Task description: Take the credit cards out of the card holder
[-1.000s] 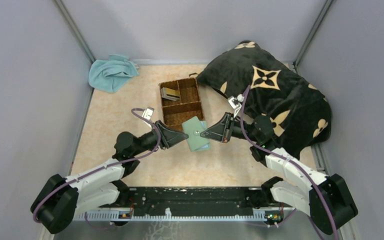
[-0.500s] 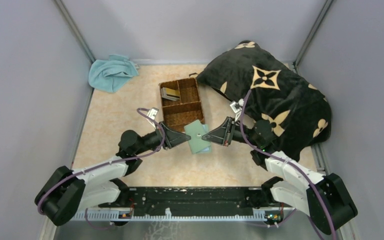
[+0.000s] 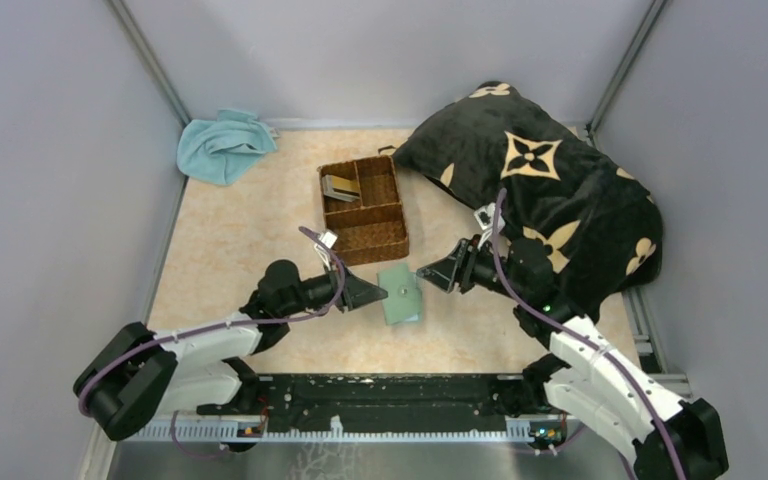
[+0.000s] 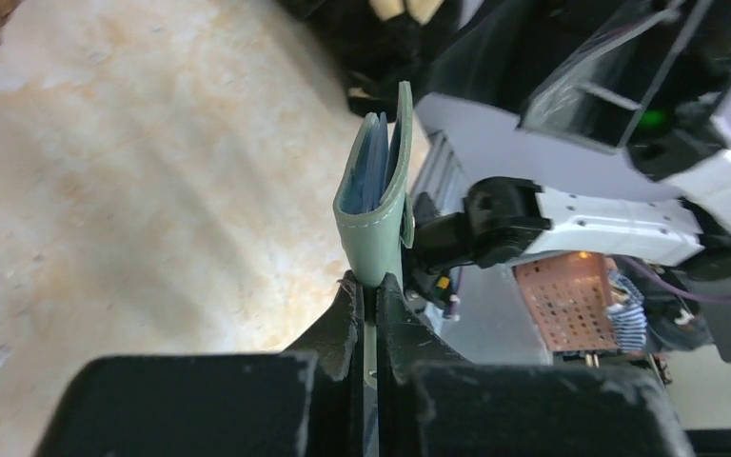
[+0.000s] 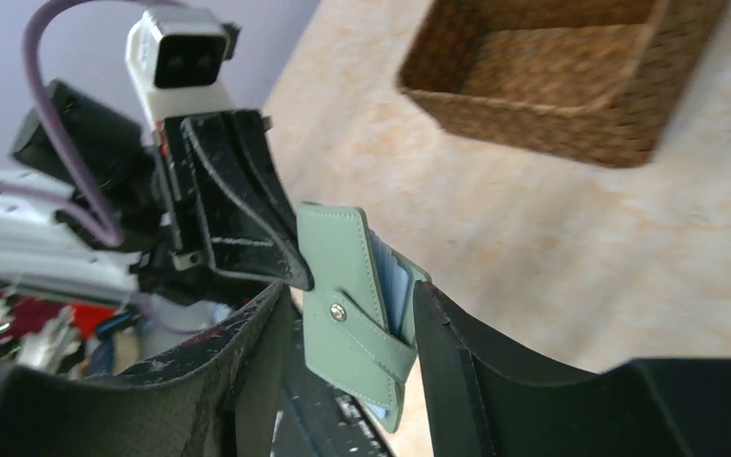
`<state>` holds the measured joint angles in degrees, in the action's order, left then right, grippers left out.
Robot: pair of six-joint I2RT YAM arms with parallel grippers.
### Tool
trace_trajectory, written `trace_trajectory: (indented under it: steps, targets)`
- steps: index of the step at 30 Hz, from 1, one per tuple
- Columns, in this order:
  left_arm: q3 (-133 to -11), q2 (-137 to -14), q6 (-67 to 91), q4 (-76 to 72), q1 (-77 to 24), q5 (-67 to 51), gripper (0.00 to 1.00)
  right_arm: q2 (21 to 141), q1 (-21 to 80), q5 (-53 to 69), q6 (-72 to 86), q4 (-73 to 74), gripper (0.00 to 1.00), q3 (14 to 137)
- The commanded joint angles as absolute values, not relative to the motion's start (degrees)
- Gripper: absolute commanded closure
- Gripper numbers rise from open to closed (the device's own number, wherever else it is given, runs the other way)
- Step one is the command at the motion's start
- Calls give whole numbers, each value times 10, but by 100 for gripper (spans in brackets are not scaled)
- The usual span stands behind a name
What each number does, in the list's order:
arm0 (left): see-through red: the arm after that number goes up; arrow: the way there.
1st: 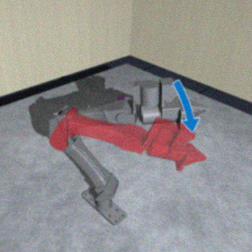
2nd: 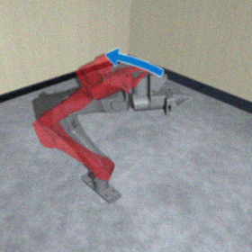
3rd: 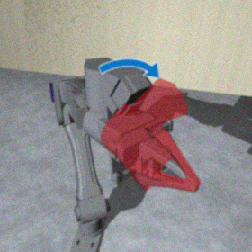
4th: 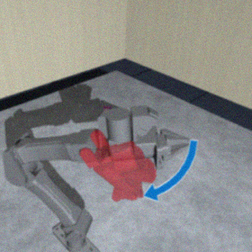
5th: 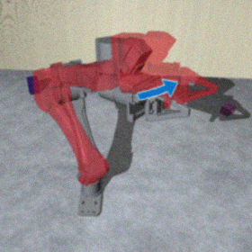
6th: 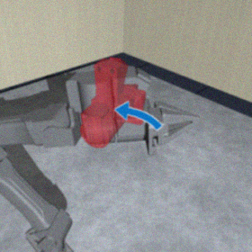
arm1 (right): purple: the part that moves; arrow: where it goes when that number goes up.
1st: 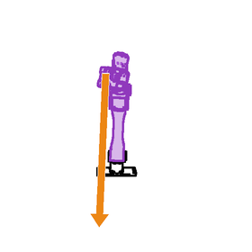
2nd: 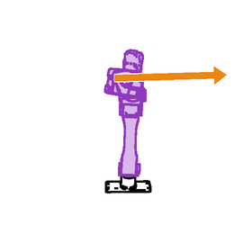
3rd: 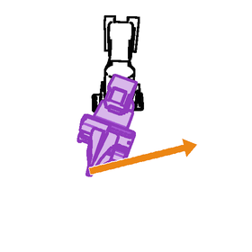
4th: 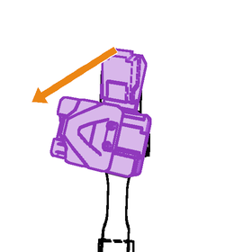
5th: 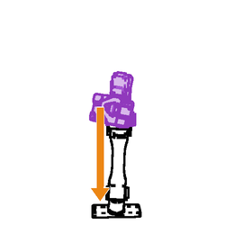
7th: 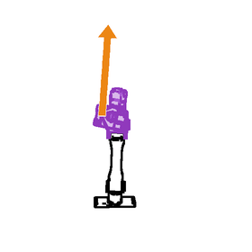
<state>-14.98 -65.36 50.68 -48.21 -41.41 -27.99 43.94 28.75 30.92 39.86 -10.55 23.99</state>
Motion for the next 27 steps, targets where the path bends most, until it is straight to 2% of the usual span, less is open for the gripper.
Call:
trace_trajectory:
  steps: [1,6,9,14,27]
  targets:
    - [-177,-669,474,-413,-423,-241,100,443,309,179,299,25,50,309]
    - [-198,-679,469,-384,-435,-196,100,479,420,40,264,65,51,353]
    - [-208,-686,476,-384,-435,-182,100,523,465,-30,258,87,55,377]
    - [-224,-681,482,-370,-439,-140,100,563,527,-102,241,102,55,401]
    - [-248,-691,472,-349,-442,-149,100,587,533,-101,227,98,46,426]
